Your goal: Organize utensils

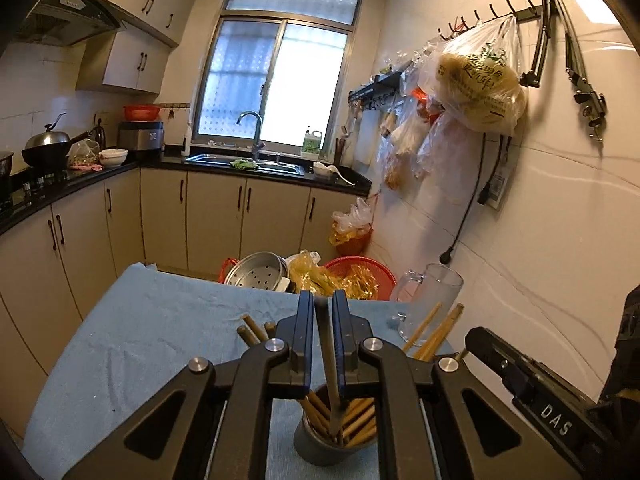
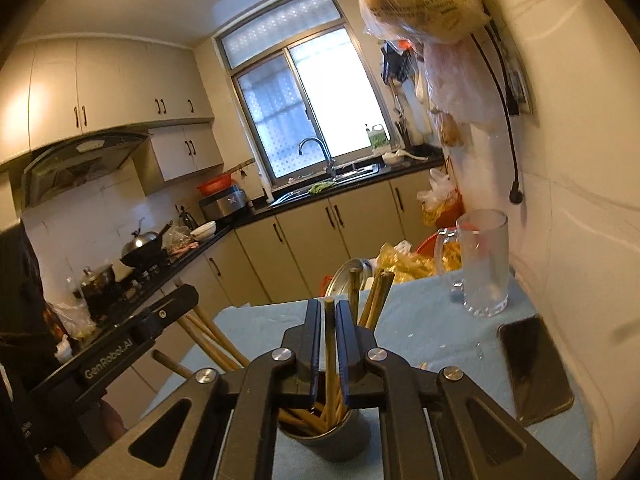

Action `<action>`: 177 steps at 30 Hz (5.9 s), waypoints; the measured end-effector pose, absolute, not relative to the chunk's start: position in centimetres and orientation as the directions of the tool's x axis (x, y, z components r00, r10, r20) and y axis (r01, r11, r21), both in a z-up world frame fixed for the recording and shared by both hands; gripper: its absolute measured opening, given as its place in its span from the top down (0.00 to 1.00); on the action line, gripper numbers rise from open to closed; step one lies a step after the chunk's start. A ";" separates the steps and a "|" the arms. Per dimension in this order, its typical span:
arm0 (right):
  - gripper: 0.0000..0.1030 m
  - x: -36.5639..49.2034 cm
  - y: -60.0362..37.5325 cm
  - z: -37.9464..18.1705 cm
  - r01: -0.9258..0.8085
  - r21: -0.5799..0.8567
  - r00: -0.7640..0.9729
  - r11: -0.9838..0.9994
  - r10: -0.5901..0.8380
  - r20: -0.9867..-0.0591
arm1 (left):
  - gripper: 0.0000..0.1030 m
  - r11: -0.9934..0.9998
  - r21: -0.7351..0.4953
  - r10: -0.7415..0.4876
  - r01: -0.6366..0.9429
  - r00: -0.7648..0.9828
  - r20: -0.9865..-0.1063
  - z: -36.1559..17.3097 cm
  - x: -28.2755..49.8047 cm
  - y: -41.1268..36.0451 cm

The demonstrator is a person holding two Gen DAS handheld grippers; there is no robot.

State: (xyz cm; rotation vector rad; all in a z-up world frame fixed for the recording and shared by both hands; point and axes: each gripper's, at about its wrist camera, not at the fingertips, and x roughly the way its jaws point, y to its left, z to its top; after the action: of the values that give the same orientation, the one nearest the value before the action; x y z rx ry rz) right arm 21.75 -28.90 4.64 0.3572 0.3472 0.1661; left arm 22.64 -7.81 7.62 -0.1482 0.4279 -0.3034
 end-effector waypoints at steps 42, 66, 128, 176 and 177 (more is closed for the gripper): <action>0.34 -2.4 -25.3 4.5 -0.133 0.229 0.901 0.964 0.214 -0.377 | 0.25 1.000 0.009 -0.011 0.018 0.862 -0.507 6.4 -0.3 -1.8; 0.31 -2.4 -25.0 4.8 -0.129 0.227 0.917 0.965 0.203 -0.345 | 0.23 1.000 0.027 0.011 0.003 0.854 -0.520 5.6 0.0 -1.4; 0.31 -2.2 -24.0 4.7 -0.125 0.209 0.914 0.970 0.194 -0.356 | 0.18 0.999 0.053 0.031 -0.005 0.859 -0.512 5.7 -0.2 -1.0; 0.31 -1.8 -24.7 4.8 -0.132 0.205 0.918 0.970 0.198 -0.345 | 0.17 0.997 0.081 0.051 -0.009 0.850 -0.524 5.7 0.0 -1.3; 0.31 -1.8 -24.7 4.9 -0.132 0.203 0.918 0.970 0.197 -0.345 | 0.17 0.997 0.081 0.050 -0.008 0.849 -0.525 5.7 0.0 -1.3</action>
State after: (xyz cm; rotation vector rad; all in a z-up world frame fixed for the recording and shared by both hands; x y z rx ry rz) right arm -1.78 -24.68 4.86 0.1783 0.3721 0.1698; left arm 0.00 -1.27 5.66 0.0772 0.5552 0.0304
